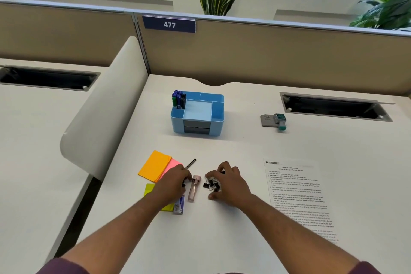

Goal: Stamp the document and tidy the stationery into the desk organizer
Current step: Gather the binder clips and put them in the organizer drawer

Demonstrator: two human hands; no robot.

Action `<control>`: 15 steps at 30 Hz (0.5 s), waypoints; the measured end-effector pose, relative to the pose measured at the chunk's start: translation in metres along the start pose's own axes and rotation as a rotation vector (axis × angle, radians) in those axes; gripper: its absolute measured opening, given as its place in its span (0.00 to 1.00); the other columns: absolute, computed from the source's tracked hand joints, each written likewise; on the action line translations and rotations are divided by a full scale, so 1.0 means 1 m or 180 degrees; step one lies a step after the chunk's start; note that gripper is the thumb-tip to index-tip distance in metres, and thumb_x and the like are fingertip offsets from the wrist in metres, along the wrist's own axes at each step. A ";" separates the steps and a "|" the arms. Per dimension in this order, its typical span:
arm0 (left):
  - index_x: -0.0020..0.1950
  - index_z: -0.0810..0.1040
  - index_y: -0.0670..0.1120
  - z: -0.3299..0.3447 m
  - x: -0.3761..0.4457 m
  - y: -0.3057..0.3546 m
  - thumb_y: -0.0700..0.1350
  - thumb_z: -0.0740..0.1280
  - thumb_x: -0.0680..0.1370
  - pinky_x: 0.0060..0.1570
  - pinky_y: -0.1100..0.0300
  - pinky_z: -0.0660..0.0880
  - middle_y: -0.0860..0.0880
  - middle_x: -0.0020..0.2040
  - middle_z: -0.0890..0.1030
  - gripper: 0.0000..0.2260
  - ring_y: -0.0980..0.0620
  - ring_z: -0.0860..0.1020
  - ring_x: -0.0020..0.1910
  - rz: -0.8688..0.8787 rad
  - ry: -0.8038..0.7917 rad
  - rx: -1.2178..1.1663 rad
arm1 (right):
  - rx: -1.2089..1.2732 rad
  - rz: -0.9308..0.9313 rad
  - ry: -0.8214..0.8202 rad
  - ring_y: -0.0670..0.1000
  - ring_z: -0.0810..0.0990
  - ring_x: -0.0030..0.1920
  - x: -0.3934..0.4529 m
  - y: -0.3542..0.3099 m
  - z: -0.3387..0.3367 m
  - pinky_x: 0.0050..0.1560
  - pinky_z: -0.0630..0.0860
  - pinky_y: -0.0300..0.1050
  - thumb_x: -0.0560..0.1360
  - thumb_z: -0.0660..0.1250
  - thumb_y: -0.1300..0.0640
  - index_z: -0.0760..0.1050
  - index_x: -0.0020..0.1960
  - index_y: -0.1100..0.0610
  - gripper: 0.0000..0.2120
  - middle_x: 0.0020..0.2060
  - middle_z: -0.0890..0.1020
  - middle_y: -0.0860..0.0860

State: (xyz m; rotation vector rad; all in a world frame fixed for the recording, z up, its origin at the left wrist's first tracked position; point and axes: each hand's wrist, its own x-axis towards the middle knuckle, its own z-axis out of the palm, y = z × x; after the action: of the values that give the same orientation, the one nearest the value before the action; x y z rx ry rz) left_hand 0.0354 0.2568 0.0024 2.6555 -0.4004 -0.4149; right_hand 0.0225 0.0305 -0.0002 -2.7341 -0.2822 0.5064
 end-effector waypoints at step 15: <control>0.50 0.83 0.45 -0.015 0.015 0.005 0.33 0.66 0.75 0.39 0.58 0.79 0.45 0.49 0.82 0.10 0.47 0.80 0.41 -0.1506 0.0866 -0.3053 | 0.0181 0.0033 0.0333 0.57 0.72 0.51 0.011 0.005 0.008 0.48 0.72 0.45 0.77 0.67 0.56 0.77 0.54 0.51 0.07 0.57 0.71 0.49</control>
State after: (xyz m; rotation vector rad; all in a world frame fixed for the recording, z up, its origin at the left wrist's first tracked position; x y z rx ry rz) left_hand 0.0530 0.2529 0.0141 1.7837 0.4343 -0.2703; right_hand 0.0300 0.0313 -0.0120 -2.6970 -0.2238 0.3668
